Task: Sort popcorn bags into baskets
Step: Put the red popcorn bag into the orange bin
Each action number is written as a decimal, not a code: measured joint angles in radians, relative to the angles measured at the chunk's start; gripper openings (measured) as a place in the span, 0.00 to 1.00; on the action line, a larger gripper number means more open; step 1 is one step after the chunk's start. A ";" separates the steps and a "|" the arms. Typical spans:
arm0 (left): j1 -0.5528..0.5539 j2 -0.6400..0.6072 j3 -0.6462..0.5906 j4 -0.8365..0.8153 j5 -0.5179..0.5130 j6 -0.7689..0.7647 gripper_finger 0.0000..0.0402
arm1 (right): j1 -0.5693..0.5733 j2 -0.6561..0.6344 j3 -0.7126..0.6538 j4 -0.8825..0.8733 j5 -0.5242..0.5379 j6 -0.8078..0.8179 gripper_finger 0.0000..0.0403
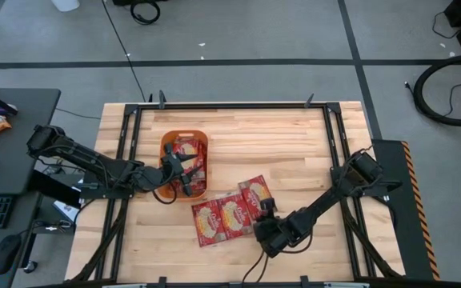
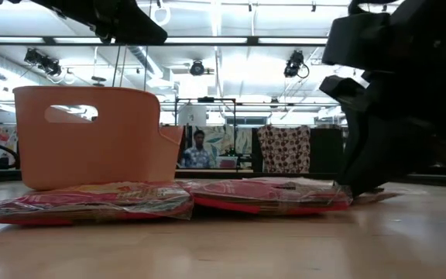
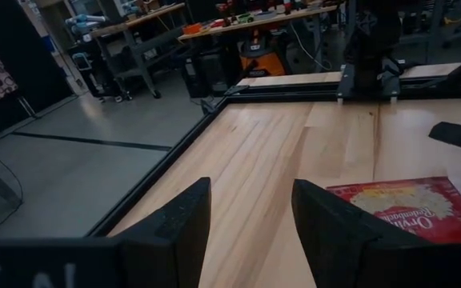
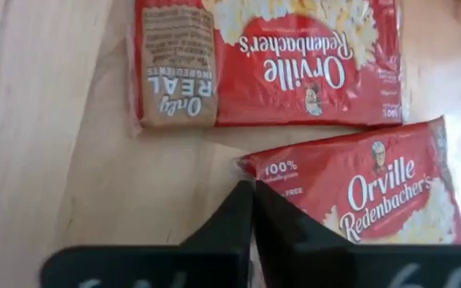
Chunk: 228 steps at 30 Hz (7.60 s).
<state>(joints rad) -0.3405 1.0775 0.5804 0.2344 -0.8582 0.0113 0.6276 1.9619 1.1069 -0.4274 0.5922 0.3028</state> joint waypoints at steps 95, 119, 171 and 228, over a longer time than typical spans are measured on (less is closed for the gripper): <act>0.209 -0.078 0.098 -0.135 0.484 0.174 0.06 | -0.109 -0.462 0.307 -0.550 0.102 0.273 0.24; 0.695 -0.393 -0.215 -0.110 0.850 0.324 0.05 | -0.109 -0.461 0.307 -0.545 0.099 0.263 0.24; 0.412 -0.422 -0.216 -0.088 1.064 -0.125 0.36 | -0.133 -0.458 -0.006 0.104 -0.133 -0.065 0.24; 0.258 -0.328 -0.215 0.069 0.721 -0.162 0.36 | -0.229 -0.134 0.115 -0.158 0.089 -0.106 0.24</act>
<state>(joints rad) -0.0826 0.7490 0.3656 0.3038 -0.1375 -0.1508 0.3988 1.8276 1.2221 -0.5857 0.6811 0.1963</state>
